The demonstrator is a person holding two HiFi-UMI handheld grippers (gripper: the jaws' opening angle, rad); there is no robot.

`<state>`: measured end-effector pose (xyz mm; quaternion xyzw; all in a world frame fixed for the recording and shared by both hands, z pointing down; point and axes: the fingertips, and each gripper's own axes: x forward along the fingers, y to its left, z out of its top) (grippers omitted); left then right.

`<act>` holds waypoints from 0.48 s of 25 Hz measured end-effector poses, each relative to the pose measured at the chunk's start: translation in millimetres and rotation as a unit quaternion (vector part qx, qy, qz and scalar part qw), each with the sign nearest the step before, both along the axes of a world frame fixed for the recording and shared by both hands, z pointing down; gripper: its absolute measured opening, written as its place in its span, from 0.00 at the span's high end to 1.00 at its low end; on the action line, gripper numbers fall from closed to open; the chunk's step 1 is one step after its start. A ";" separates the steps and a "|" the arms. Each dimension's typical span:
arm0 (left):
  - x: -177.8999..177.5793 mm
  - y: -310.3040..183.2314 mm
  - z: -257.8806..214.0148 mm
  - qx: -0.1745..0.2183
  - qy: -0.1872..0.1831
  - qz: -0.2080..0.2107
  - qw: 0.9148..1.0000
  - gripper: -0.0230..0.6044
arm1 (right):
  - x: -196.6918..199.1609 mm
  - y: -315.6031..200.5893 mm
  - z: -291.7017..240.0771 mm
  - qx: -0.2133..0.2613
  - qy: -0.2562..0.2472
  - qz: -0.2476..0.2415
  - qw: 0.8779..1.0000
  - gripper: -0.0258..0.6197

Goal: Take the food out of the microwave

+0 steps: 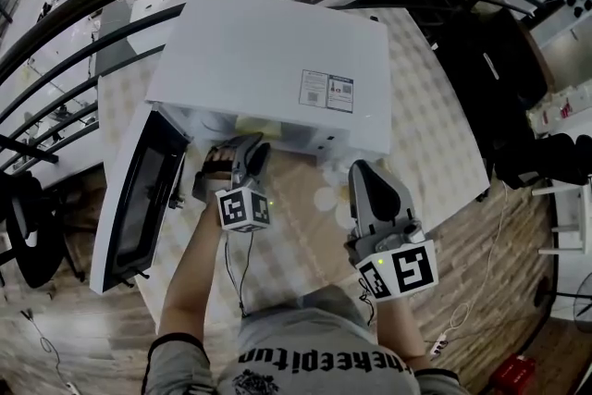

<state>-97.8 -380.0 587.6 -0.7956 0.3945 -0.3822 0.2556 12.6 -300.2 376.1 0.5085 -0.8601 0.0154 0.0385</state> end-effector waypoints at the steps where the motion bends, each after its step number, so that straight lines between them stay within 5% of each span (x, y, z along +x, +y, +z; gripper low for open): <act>1: 2.4 -1.4 3.3 0.000 -0.008 0.003 1.000 0.78 | 1.4 -0.3 0.4 -0.001 0.001 0.002 1.000 0.95; 12: 20.9 -11.7 23.3 -0.001 -0.052 0.025 0.998 0.75 | 11.6 -4.3 4.4 -0.007 0.004 0.018 1.000 0.95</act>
